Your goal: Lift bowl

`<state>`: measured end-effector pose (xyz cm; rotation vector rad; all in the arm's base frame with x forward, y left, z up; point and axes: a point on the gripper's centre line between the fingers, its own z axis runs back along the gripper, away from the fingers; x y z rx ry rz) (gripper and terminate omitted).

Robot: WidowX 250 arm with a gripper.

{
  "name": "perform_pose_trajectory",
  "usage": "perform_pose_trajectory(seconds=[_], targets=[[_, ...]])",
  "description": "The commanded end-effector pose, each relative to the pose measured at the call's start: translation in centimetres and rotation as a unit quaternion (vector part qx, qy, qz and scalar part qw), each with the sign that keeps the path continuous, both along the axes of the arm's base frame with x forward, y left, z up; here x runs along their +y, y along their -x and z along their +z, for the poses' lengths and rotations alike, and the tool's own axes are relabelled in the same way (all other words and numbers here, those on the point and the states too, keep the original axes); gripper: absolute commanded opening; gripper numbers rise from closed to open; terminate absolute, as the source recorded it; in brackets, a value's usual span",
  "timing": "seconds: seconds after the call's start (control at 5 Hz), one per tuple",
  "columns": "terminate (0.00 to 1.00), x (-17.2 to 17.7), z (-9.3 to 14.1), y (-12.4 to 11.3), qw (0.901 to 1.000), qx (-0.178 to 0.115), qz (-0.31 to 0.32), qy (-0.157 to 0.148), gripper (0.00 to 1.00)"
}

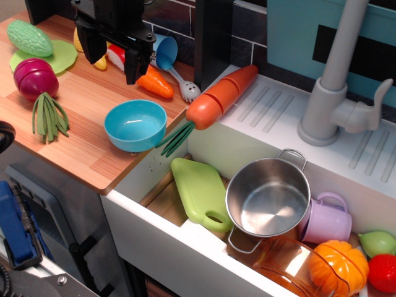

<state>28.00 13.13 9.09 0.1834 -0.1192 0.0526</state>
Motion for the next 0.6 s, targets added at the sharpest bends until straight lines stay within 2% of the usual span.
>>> perform_pose_trajectory(seconds=[0.0,0.4], targets=[[0.00,0.0,0.0,0.0,1.0000,0.000,0.000,0.000,1.00],[0.00,0.1,-3.2,0.5,0.9992,-0.015,0.002,0.037,1.00]])
